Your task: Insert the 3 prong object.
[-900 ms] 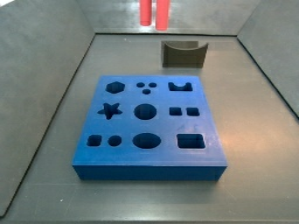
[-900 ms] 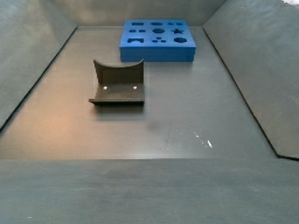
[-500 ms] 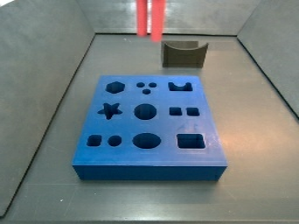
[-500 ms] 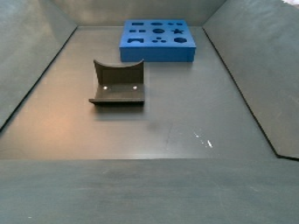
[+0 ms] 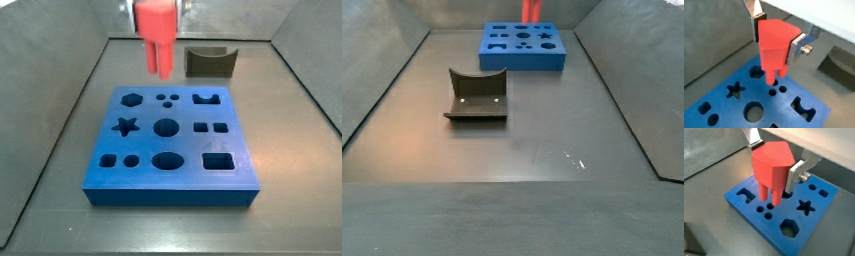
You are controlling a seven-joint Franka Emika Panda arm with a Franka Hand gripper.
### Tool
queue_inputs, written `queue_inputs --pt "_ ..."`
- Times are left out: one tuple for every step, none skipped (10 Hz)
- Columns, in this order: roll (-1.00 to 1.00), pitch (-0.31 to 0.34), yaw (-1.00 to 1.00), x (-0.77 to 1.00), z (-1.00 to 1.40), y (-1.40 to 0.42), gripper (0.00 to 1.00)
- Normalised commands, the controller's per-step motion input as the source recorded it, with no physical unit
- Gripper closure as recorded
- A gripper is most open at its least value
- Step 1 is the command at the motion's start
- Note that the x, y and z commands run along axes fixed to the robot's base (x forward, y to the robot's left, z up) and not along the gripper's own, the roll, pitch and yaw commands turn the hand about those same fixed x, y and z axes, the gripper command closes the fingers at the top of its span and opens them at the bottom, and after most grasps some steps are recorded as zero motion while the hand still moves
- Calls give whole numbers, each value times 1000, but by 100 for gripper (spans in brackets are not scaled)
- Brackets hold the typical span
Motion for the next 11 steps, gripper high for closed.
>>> queue_inputs --pt "-56 -166 -80 0 -763 -80 100" --pt "21 -117 -106 0 -686 -177 100" --pt "141 -67 -66 -3 -637 -231 100" --pt "176 0 -91 0 -489 -183 100" --pt "237 84 -220 189 -329 -69 100" --pt "191 160 -397 266 -317 60 100" --pt "116 164 -563 129 -294 289 100" --pt "89 154 -614 31 -289 329 100" --pt "97 139 -583 0 -274 320 100" --pt "77 79 -423 0 -323 131 100" --pt "61 70 -443 49 -314 0 100"
